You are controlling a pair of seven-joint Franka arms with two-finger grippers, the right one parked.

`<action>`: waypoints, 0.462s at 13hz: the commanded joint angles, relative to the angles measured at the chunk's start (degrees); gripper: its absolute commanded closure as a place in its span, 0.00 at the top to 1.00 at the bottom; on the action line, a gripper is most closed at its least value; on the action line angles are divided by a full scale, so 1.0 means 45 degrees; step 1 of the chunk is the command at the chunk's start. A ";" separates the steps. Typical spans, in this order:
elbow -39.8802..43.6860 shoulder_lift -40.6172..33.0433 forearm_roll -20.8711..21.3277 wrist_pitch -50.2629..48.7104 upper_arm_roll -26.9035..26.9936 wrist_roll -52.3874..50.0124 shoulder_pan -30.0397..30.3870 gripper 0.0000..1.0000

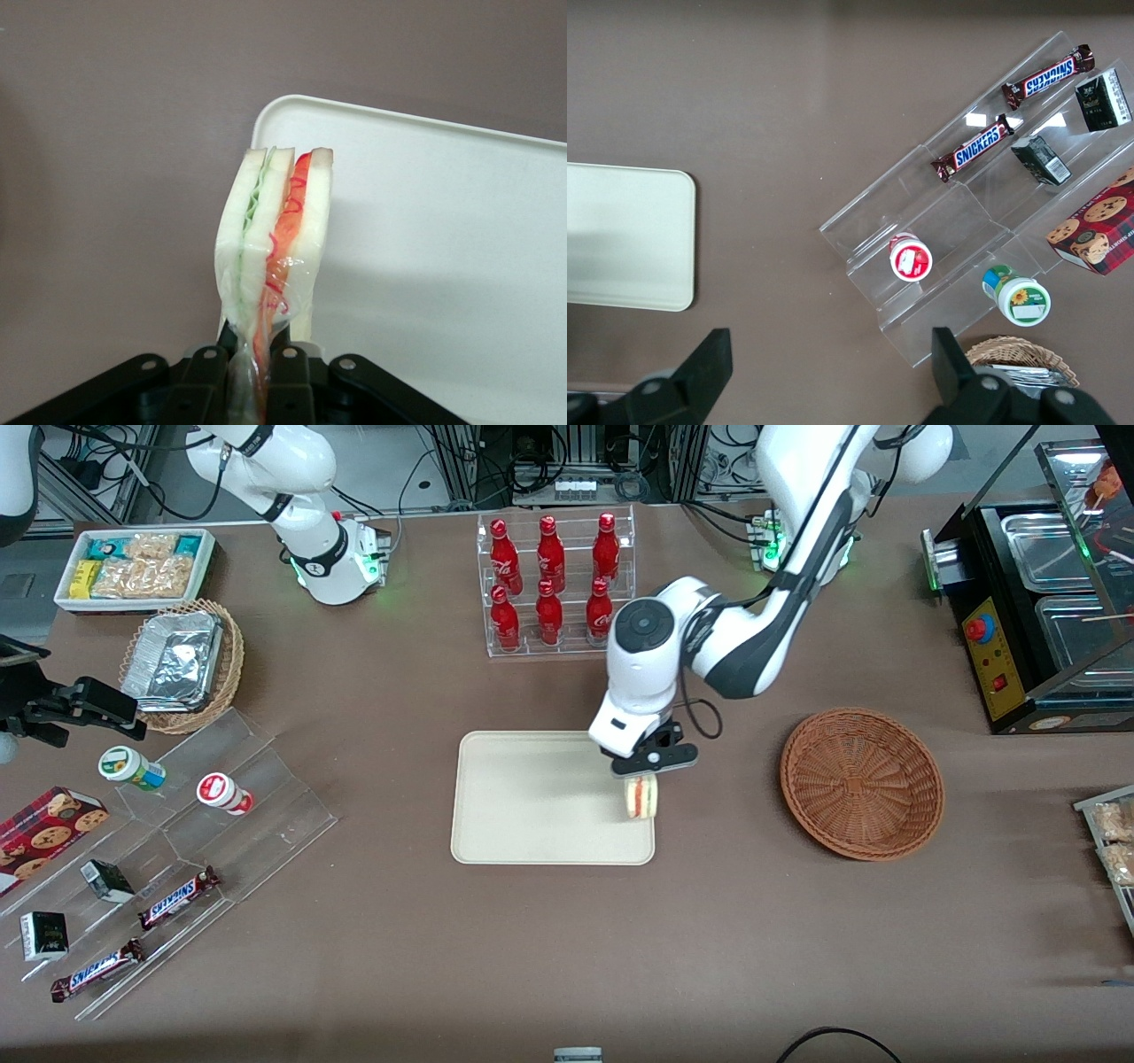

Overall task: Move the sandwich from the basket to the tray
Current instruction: 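Lower the sandwich onto the white tray and open the left gripper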

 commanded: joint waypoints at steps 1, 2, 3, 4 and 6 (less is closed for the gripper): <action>0.1303 0.1005 0.0213 -0.0025 0.0193 -0.0174 -0.0178 0.05; 0.1984 0.1551 0.0193 -0.0025 0.0193 -0.0194 -0.0197 0.05; 0.2475 0.1924 0.0212 -0.0025 0.0193 -0.0194 -0.0294 0.05; 0.2596 0.2101 0.0232 -0.0025 0.0193 -0.0213 -0.0450 0.05; 0.2616 0.2123 0.0232 0.0014 0.0193 -0.0155 -0.0529 0.05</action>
